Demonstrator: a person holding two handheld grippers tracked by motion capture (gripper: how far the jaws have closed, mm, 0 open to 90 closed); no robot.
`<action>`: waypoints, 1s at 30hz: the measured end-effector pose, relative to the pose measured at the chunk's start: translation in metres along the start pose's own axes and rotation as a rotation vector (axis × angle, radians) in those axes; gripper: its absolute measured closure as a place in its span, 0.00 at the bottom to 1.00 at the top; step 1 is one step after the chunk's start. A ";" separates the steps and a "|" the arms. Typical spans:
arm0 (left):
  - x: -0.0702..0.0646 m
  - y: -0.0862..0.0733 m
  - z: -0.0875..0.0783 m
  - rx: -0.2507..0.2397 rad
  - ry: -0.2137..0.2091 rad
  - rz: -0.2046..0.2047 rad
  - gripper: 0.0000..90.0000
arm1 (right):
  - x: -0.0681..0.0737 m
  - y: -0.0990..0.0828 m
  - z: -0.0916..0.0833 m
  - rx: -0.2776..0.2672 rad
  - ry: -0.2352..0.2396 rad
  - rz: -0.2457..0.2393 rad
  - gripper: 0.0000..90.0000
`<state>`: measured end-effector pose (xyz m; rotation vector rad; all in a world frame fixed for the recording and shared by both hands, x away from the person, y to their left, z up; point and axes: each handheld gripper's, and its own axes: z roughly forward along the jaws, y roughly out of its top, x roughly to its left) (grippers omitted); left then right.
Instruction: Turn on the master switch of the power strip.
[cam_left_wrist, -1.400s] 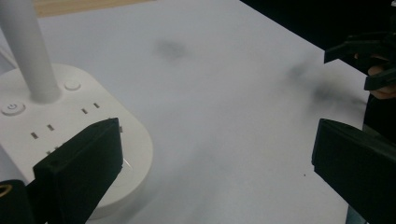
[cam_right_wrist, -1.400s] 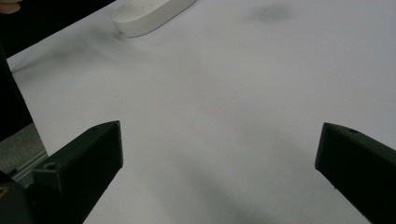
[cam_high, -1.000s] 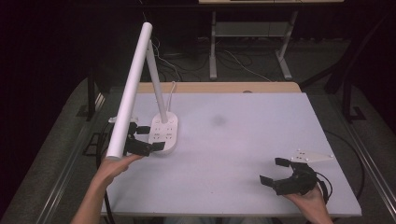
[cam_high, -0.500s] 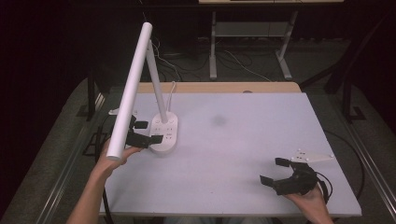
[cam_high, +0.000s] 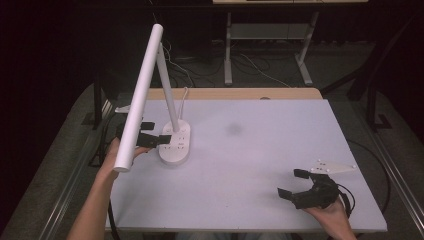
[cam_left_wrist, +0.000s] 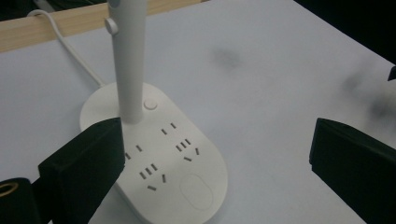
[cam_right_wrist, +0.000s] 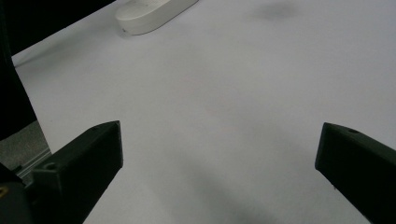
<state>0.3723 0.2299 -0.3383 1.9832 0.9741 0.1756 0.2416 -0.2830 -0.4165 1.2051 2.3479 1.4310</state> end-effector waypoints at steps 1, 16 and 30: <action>0.002 0.001 0.000 0.005 0.002 0.004 0.02 | 0.000 0.000 0.000 0.002 0.001 -0.001 0.00; 0.027 0.004 0.007 0.009 0.048 -0.036 0.04 | -0.001 0.000 0.001 0.008 0.002 -0.002 0.00; 0.046 0.002 0.012 -0.017 0.086 -0.113 0.05 | -0.001 0.000 0.001 0.010 0.003 -0.001 0.00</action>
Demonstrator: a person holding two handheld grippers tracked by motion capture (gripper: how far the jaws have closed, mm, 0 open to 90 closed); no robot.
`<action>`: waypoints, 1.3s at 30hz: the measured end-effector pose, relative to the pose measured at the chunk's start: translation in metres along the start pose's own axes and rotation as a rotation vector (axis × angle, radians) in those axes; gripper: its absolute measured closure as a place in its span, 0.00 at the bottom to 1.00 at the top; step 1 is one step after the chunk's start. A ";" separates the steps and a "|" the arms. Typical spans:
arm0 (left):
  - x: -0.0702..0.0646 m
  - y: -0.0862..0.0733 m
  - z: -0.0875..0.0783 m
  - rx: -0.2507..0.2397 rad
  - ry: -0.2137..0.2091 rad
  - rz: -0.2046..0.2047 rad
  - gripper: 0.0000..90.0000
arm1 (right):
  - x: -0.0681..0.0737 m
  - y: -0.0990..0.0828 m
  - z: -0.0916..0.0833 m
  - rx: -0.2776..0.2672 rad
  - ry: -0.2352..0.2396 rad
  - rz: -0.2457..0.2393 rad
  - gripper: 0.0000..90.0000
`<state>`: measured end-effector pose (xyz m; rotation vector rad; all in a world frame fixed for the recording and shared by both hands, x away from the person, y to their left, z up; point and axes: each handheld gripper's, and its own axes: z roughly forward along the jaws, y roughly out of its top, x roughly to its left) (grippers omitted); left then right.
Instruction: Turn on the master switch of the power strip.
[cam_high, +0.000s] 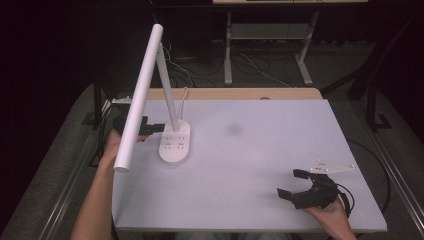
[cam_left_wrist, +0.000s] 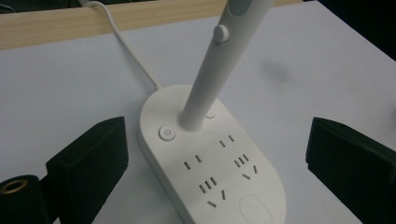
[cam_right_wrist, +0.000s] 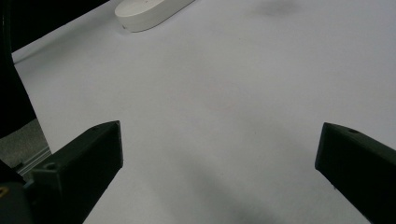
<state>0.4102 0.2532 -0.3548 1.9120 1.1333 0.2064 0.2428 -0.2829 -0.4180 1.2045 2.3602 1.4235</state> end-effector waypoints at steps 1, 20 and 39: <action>0.001 0.000 0.001 -0.001 0.003 -0.003 0.05 | 0.000 0.000 0.000 0.000 0.000 0.000 0.00; 0.019 0.000 0.012 -0.031 0.037 -0.054 0.12 | -0.001 0.000 -0.001 0.001 0.001 0.002 0.00; 0.025 -0.004 0.026 -0.014 0.040 -0.076 0.24 | -0.003 -0.001 -0.001 0.003 -0.003 -0.005 0.00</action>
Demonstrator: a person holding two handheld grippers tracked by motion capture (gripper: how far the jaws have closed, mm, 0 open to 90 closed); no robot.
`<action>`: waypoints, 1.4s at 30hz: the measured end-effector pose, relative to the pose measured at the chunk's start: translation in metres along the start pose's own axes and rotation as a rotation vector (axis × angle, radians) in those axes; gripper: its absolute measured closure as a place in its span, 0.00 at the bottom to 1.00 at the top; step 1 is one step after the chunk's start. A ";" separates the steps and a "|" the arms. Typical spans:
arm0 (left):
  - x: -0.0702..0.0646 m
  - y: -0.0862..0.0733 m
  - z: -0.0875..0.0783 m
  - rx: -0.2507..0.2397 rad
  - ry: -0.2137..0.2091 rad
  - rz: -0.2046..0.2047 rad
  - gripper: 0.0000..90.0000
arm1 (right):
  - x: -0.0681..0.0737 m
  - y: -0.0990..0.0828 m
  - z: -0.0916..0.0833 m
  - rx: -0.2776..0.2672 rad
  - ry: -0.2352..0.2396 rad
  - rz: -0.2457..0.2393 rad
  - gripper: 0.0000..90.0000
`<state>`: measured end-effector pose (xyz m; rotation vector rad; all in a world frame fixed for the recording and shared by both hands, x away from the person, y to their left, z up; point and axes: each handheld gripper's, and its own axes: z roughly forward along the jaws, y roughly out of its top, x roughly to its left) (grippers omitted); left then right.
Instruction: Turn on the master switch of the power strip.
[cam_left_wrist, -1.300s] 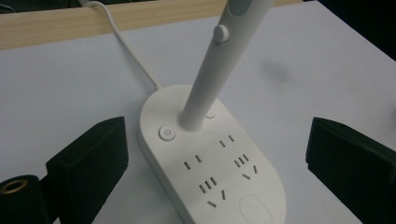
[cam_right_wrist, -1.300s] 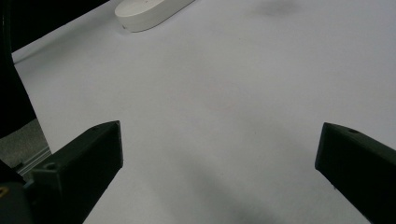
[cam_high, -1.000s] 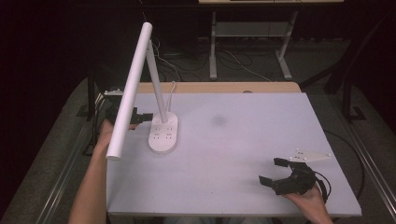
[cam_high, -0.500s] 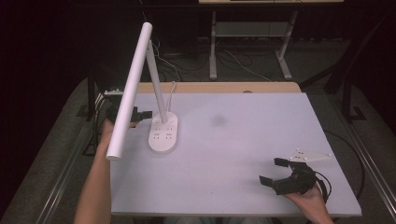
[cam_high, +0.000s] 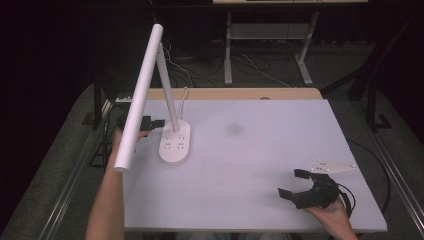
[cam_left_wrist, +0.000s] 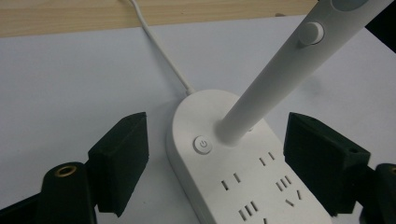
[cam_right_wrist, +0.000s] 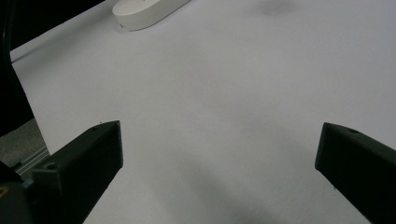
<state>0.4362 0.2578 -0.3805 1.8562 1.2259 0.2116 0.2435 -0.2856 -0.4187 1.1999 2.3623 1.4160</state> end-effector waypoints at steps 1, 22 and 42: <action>0.000 0.000 0.001 0.000 0.000 0.000 0.25 | 0.000 0.000 0.000 0.000 0.000 -0.001 0.00; 0.003 -0.005 0.026 0.053 -0.009 0.040 0.49 | 0.000 0.000 0.001 0.016 -0.002 -0.003 0.00; 0.003 -0.008 0.039 0.062 -0.031 0.036 0.88 | -0.001 0.000 0.002 0.021 -0.007 -0.005 0.00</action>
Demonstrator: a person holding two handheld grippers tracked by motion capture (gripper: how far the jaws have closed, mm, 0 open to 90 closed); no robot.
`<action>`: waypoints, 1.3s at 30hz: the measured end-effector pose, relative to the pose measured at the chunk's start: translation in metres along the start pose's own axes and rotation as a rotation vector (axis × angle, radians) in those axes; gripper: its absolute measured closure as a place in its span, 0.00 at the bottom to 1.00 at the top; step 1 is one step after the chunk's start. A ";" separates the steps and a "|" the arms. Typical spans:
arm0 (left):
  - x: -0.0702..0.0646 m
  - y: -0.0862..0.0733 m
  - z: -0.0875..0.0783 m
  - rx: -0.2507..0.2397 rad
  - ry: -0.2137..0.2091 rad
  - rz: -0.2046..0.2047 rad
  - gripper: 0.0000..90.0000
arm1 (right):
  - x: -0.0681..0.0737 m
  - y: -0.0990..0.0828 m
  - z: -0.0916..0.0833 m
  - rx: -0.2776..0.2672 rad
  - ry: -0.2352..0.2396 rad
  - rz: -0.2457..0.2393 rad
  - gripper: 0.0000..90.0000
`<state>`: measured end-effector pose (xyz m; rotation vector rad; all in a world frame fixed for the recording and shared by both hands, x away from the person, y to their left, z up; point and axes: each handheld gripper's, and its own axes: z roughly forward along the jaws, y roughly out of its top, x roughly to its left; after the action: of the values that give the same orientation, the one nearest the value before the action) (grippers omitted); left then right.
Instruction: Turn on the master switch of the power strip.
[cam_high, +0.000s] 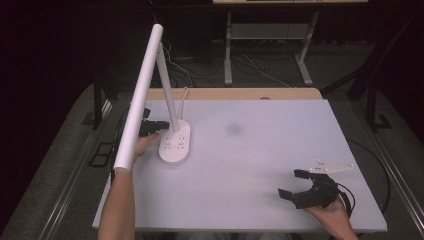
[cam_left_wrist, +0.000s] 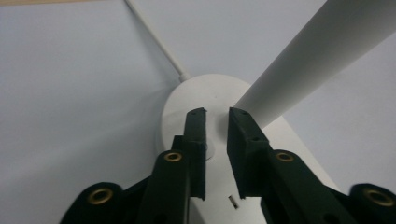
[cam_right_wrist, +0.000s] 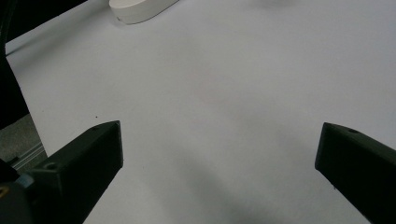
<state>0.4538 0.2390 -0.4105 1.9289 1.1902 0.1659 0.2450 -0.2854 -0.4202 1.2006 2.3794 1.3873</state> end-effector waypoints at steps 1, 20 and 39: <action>0.000 0.000 0.001 0.001 -0.003 -0.001 0.88 | 0.000 0.000 0.000 0.000 0.000 0.000 0.00; -0.004 -0.001 0.012 0.050 0.073 -0.013 1.00 | -0.001 0.000 0.000 -0.002 -0.005 0.005 0.00; -0.007 -0.011 0.016 -0.002 0.017 -0.051 1.00 | 0.002 0.000 0.001 0.003 -0.010 -0.005 0.00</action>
<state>0.4506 0.2261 -0.4265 1.8970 1.2491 0.1570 0.2443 -0.2833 -0.4201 1.1992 2.3771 1.3734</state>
